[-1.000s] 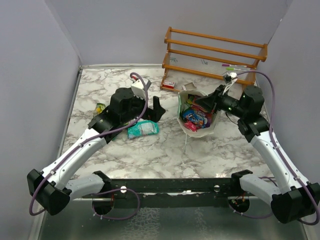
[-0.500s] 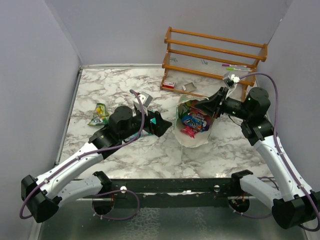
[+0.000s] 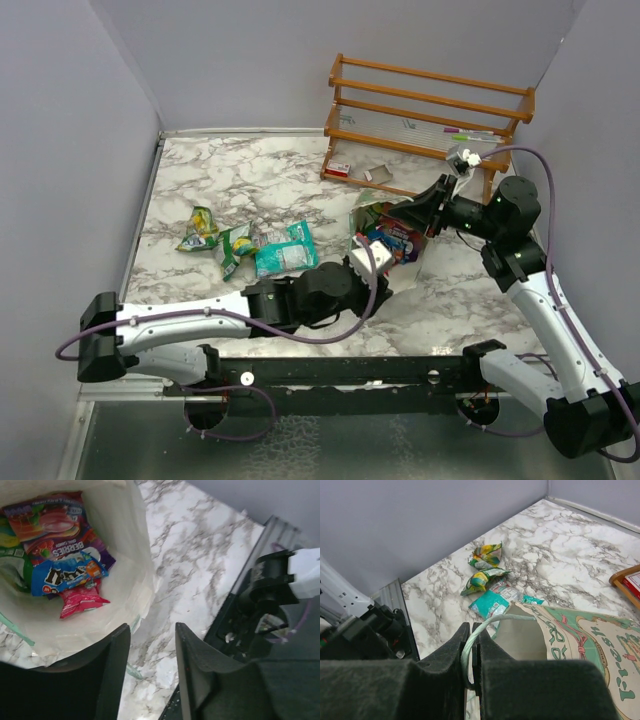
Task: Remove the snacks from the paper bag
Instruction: Take out the snack from the paper bag.
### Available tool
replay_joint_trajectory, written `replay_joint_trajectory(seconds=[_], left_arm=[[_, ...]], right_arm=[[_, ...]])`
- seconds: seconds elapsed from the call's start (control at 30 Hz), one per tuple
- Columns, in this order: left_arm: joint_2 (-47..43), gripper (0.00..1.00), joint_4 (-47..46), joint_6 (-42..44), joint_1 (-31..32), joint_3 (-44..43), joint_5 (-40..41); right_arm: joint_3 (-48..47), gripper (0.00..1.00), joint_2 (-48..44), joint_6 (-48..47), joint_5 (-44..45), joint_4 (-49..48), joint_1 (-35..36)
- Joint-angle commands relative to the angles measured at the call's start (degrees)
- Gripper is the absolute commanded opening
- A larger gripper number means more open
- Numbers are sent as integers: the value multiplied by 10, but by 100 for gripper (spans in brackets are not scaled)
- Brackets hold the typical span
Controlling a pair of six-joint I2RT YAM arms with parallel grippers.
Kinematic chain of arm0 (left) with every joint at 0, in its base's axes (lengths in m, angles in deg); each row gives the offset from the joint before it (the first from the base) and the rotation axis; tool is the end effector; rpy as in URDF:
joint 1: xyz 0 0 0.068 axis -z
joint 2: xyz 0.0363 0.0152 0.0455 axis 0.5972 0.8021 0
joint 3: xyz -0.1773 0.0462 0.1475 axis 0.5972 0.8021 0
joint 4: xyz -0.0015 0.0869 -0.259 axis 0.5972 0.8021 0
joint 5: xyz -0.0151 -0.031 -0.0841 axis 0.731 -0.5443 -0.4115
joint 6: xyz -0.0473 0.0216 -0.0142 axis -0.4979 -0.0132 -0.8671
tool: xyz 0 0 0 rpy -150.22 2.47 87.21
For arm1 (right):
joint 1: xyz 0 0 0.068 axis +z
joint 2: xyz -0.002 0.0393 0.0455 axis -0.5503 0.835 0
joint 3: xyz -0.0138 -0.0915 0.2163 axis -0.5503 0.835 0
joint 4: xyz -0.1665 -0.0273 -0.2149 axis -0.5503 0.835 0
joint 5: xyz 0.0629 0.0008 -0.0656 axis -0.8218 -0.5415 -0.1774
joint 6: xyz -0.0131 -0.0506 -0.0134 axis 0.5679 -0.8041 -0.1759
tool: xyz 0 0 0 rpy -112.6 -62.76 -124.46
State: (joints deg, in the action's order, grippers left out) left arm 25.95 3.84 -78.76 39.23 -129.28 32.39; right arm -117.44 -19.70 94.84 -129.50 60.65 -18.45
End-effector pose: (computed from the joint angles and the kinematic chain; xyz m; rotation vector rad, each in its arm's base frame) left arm 0.0820 -0.2898 0.3007 0.7611 1.7649 -0.9117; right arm 0.2294 0.0893 0.3434 -0.6288 1.6217 1.1558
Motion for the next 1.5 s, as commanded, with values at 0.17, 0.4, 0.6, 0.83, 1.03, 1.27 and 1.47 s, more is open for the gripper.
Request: replay_joint_trajectory(seconds=[0.17,0.4,0.6,0.83,1.03,1.27,1.47], left_arm=[[114,35,-99,58,5,-6,148],[205,40,-115,78,-18,-50,136],[249,39,-152,85,-55,-46,133],[273,49,-204,80,-64,-28,144],[299,50,-237,89,-72,-22,175],[335,68,-253,48,-106,-21,188],[390,78,-250,45,-129,-53,173]], right_arm=[[-13,8,-25,2,9,-5,3],[-11,8,-42,8,24,-2,3],[-13,8,-44,18,34,-9,3],[-12,8,-51,38,65,-7,3],[-10,8,-57,57,74,-17,3],[-17,8,-67,56,106,-2,3],[-19,8,-77,57,117,9,3]])
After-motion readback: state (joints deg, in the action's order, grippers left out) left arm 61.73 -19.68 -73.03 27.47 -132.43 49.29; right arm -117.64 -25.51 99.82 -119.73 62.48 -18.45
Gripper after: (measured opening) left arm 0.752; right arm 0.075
